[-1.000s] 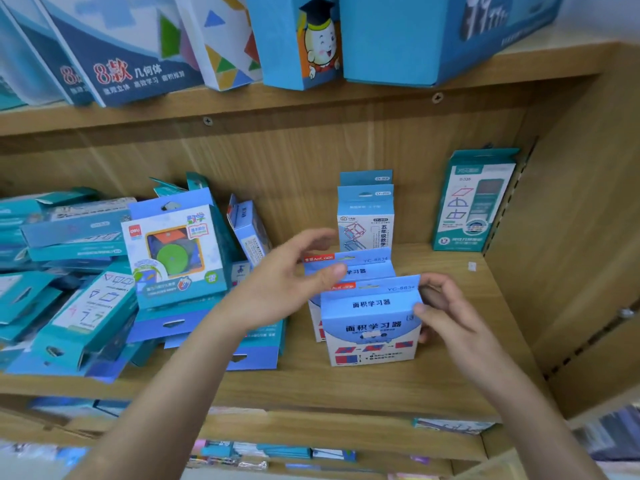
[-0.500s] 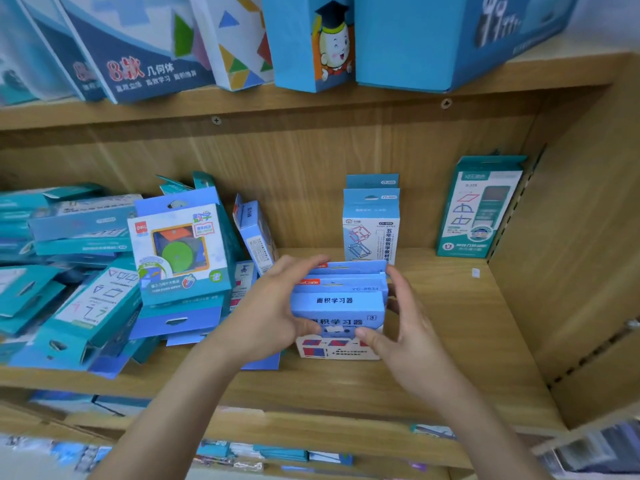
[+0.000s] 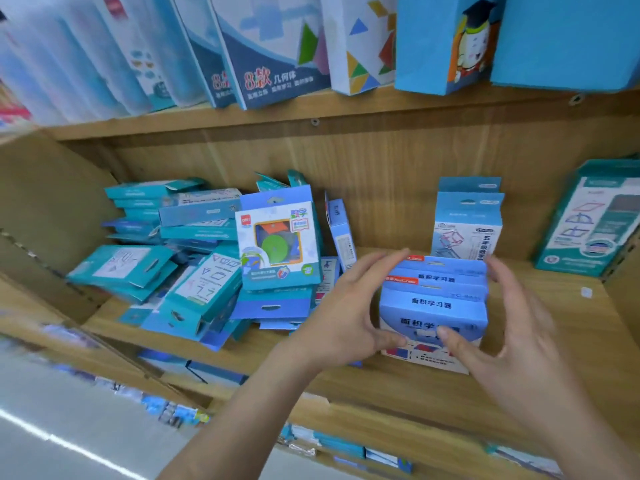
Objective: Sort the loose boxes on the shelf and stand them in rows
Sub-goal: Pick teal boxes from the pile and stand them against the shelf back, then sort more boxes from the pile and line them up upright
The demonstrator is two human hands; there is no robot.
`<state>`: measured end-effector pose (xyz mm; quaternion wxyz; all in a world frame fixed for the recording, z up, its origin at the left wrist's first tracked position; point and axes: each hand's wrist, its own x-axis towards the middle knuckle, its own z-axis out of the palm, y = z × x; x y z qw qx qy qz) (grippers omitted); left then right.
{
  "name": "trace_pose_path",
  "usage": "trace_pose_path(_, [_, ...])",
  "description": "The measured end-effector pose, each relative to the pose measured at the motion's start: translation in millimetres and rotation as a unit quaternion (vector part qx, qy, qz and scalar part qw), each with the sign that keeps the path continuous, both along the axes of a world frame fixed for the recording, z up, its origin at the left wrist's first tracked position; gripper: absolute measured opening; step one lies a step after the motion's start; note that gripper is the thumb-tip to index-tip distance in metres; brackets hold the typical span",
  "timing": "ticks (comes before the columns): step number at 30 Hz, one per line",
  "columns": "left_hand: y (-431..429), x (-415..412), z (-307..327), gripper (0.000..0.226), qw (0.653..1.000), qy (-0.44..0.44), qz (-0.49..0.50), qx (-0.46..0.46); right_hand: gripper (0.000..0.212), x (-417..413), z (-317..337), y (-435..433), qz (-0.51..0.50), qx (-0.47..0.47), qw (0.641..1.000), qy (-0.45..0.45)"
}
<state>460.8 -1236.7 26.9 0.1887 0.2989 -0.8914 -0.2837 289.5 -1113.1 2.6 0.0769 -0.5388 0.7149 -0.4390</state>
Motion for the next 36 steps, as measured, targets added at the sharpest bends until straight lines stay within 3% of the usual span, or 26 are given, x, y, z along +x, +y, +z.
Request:
trace_pose_path(5, [-4.1, 23.9, 5.5, 0.092, 1.0, 0.014, -0.01, 0.01, 0.083, 21.7, 4.3, -8.4, -0.068, 0.049, 0.993, 0.084])
trace_pose_path(9, [-13.8, 54.8, 3.0, 0.069, 0.998, 0.056, 0.011, -0.01, 0.083, 35.1, 5.0, -11.4, -0.126, 0.078, 0.984, 0.099])
trace_pose_path(14, [-21.6, 75.1, -8.6, 0.052, 0.991, 0.126, 0.027, -0.033, 0.093, 31.6, 9.0, -6.0, -0.153, 0.048, 0.987, 0.008])
trace_pose_path(16, [-22.1, 79.0, -9.4, 0.044, 0.987, 0.147, 0.031, -0.056, 0.084, 33.1, 14.2, 0.2, -0.173, 0.034, 0.984, 0.039])
trace_pose_path(20, [-27.8, 101.9, 1.0, 0.021, 0.977, 0.183, 0.085, -0.064, 0.04, 63.8, 28.9, -1.3, -0.169, -0.094, 0.98, 0.047])
trace_pose_path(23, [-40.8, 129.5, 5.3, 0.025, 0.969, 0.183, 0.154, -0.06, 0.035, 102.5, 36.6, -21.2, -0.098, -0.151, 0.98, -0.081])
trace_pose_path(26, [-57.7, 154.1, 8.1, 0.018, 0.961, 0.155, 0.221, -0.069, 0.04, 132.3, 32.8, -50.7, -0.019, -0.137, 0.977, -0.162])
trace_pose_path(32, [-91.1, 163.3, 17.5, 0.05, 0.973, 0.033, 0.228, -0.016, 0.056, 155.0, 20.0, -110.4, 0.024, 0.028, 0.98, -0.195])
trace_pose_path(36, [-104.9, 144.9, 17.4, 0.058, 0.977, 0.026, 0.194, 0.08, 0.061, 160.8, 19.9, -136.6, 0.023, 0.039, 0.972, -0.231])
